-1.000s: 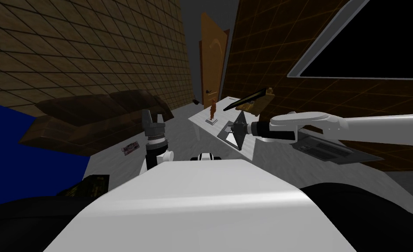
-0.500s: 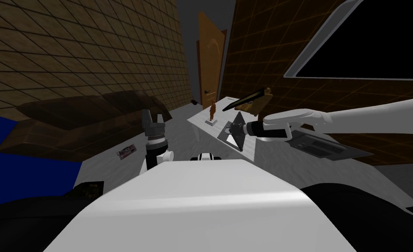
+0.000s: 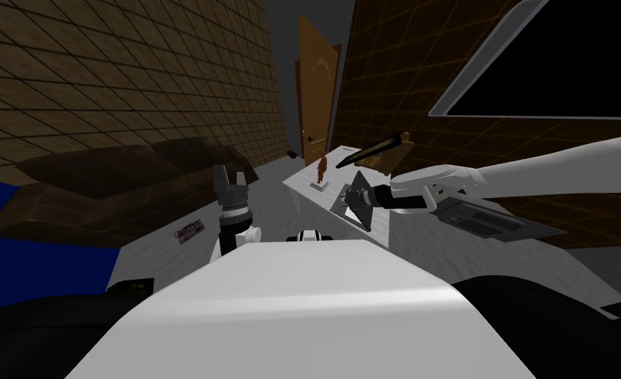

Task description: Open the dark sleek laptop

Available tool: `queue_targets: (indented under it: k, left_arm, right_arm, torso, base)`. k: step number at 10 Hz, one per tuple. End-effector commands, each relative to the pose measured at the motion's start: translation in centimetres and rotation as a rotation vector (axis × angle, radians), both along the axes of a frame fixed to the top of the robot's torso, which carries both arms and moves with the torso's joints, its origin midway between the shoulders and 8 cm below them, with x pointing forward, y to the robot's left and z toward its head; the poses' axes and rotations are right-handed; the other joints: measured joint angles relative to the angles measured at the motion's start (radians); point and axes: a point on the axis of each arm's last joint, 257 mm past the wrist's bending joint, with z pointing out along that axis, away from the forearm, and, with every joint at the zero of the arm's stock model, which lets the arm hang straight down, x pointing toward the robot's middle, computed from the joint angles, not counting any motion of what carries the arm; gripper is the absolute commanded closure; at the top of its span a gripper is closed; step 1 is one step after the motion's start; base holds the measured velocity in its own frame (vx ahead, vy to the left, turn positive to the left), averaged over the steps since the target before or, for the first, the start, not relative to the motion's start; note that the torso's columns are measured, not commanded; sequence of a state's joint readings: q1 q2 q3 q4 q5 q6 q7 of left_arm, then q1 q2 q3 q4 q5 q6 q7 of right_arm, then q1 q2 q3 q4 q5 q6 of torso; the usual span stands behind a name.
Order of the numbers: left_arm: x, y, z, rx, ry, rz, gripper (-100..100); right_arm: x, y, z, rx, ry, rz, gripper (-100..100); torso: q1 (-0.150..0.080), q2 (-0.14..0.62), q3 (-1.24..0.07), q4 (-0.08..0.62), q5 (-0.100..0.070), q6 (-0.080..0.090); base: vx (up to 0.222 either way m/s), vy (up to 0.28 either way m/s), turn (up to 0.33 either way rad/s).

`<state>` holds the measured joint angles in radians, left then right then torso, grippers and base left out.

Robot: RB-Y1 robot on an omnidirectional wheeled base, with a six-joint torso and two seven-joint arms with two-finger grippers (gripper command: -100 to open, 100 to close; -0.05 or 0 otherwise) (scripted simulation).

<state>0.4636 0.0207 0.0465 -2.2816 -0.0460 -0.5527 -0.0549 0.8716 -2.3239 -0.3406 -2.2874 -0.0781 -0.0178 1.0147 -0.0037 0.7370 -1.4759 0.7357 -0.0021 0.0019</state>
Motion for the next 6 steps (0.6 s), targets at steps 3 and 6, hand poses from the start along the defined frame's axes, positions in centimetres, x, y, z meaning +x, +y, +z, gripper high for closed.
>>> queue_targets:
  k: [3,6]
  left_arm:
    - [0.0,0.0,0.0,0.000,0.000,0.000,0]
    - [0.0,0.0,0.0,0.000,0.000,0.000,0]
  right_arm:
    - [-2.8,-1.6,-3.4,-0.111,0.100,0.011,100]
    - [-2.7,-0.3,-2.4,-0.116,0.104,0.032,-100]
  torso:
    - [-0.002,0.003,0.001,0.002,0.000,0.000]
    - [-0.002,0.004,0.002,0.003,0.001,0.000]
  base:
    - [0.081,0.075,-0.027]
    - [0.041,0.017,-0.066]
